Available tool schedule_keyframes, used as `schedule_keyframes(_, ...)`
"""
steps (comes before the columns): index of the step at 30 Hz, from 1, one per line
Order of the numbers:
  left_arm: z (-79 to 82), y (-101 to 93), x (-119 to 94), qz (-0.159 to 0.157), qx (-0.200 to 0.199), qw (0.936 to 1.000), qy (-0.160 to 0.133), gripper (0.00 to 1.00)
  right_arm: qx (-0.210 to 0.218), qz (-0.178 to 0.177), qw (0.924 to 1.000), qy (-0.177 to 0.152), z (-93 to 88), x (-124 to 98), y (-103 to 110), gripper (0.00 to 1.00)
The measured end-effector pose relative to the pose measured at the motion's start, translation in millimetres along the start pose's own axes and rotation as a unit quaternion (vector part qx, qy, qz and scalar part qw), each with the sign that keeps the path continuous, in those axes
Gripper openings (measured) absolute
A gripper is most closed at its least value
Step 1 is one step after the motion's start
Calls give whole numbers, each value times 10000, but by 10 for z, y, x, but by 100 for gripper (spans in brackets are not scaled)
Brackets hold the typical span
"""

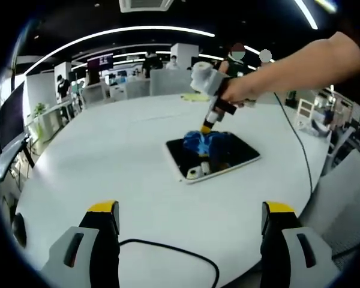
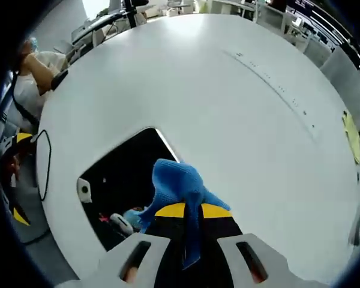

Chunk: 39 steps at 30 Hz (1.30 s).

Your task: Wipe the mirror surface with the cleaning cloth until all visible marks leave the cleaned area.

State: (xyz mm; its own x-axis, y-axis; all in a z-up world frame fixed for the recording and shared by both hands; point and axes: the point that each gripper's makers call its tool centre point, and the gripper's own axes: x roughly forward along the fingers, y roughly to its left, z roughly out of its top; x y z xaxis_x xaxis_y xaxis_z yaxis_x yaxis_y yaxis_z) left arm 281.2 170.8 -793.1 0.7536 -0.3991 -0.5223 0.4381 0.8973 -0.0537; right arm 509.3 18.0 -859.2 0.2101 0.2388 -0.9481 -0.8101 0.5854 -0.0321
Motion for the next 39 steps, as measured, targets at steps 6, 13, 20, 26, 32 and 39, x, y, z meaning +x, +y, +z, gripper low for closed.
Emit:
schedule_keyframes(6,5,-8,7,-16,2,10000,0,99,-17,21,10000,-12,7,22,-20,3)
schedule_keyframes(13,-1,-22,10,-37,31,10000,25,99,-63,49,9999,-65,-17,3,-11,3)
schedule_keyframes(20,-9,-17,12,-36,38,10000,37,99,-52,37,9999,-83,-55,0,-59,3)
schedule_keyframes(26,-13,-11,11,-34,34,10000,39,99,7,-38,9999,-94,-145,-31,-123,3)
schedule_keyframes(32,-20,-10,10,-41,51,10000,49,99,91,-73,9999,-74,-216,-44,-196,3)
schedule_keyframes(39,-17,-11,6,-37,56,10000,53,99,96,-122,9998,-93,-245,-79,-177,3)
